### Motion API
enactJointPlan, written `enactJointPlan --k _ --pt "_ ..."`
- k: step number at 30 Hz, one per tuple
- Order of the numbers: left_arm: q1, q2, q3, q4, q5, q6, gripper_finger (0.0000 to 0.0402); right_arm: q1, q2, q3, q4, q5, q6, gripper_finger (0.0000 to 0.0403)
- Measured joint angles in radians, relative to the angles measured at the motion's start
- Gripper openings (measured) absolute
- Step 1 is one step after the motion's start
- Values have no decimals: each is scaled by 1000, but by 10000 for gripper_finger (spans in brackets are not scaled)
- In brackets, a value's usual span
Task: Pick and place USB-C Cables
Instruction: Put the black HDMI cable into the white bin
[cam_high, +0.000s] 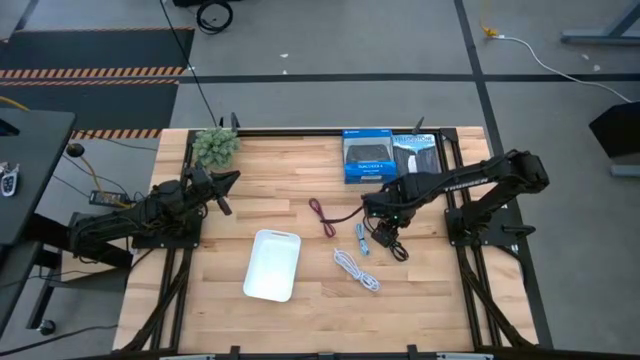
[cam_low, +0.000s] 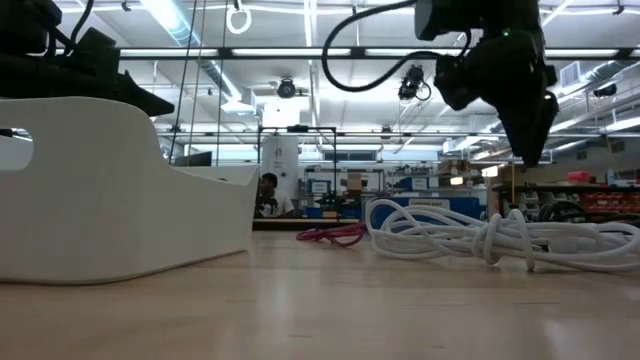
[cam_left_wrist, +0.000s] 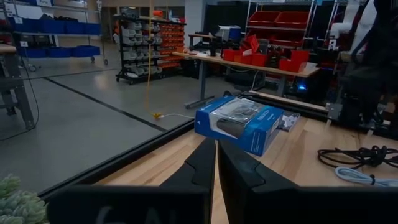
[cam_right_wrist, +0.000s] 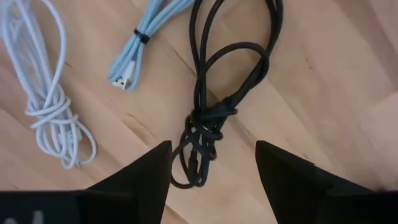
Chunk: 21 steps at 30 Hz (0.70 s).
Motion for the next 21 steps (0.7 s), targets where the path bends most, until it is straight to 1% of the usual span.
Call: enactJointPlan --k 4,9,14,17,21 --pt "0 0 0 -1 0 0 25 -2 -1 -53 33 -20 9 244" --pt "0 0 0 -1 0 0 25 -2 -1 -132 112 -49 22 261" --pt "0 0 0 -1 0 0 25 -1 -1 -189 179 -51 39 274" --pt "0 0 0 -1 0 0 25 -1 -1 -206 207 -49 43 272" --pt "0 0 0 -1 0 0 25 -1 -1 -229 261 -47 46 260"
